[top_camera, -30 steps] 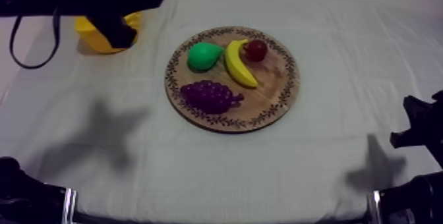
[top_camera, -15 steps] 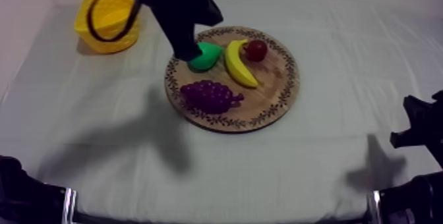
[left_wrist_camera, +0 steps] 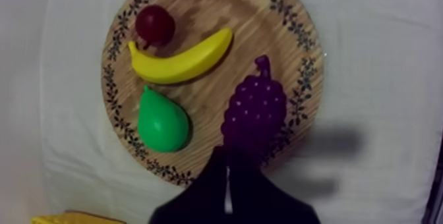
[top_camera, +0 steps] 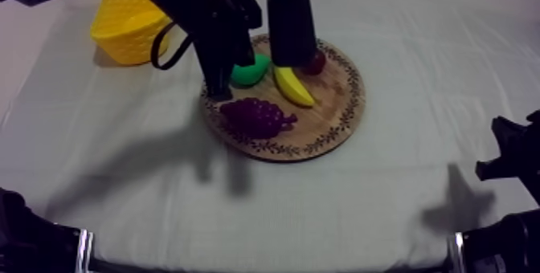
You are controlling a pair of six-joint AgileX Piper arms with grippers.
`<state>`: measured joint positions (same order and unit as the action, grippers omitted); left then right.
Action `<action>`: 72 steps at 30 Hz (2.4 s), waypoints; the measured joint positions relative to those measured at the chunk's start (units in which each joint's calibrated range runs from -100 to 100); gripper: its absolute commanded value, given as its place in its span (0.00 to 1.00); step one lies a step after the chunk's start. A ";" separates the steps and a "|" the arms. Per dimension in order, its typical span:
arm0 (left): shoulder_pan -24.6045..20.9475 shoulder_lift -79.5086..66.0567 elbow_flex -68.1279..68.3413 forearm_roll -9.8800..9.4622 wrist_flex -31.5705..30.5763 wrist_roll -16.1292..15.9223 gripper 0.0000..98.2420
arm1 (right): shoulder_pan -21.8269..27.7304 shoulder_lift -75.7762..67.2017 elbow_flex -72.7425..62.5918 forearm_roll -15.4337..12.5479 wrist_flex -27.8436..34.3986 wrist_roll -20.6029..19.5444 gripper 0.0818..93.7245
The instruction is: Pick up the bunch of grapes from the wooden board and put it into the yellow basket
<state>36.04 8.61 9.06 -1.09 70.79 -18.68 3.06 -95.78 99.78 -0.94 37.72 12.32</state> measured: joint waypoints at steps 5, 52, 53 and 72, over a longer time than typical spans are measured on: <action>-0.50 -0.12 1.13 -0.19 -0.03 -0.82 0.00 | 0.00 0.00 0.00 0.00 0.00 0.00 0.00; 0.62 15.85 5.96 -1.02 -11.23 -0.19 0.97 | 0.00 0.00 0.00 0.00 0.00 0.00 0.00; 0.73 17.25 5.19 -1.08 -11.23 -0.26 0.97 | 0.00 0.00 0.00 0.00 0.00 0.00 0.00; 0.18 28.03 -5.23 -0.35 -4.97 -0.71 0.92 | 0.00 0.00 0.00 0.00 0.00 0.00 0.00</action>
<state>36.22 36.64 3.83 -1.44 65.82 -19.39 3.06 -95.78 99.78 -0.94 37.72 12.32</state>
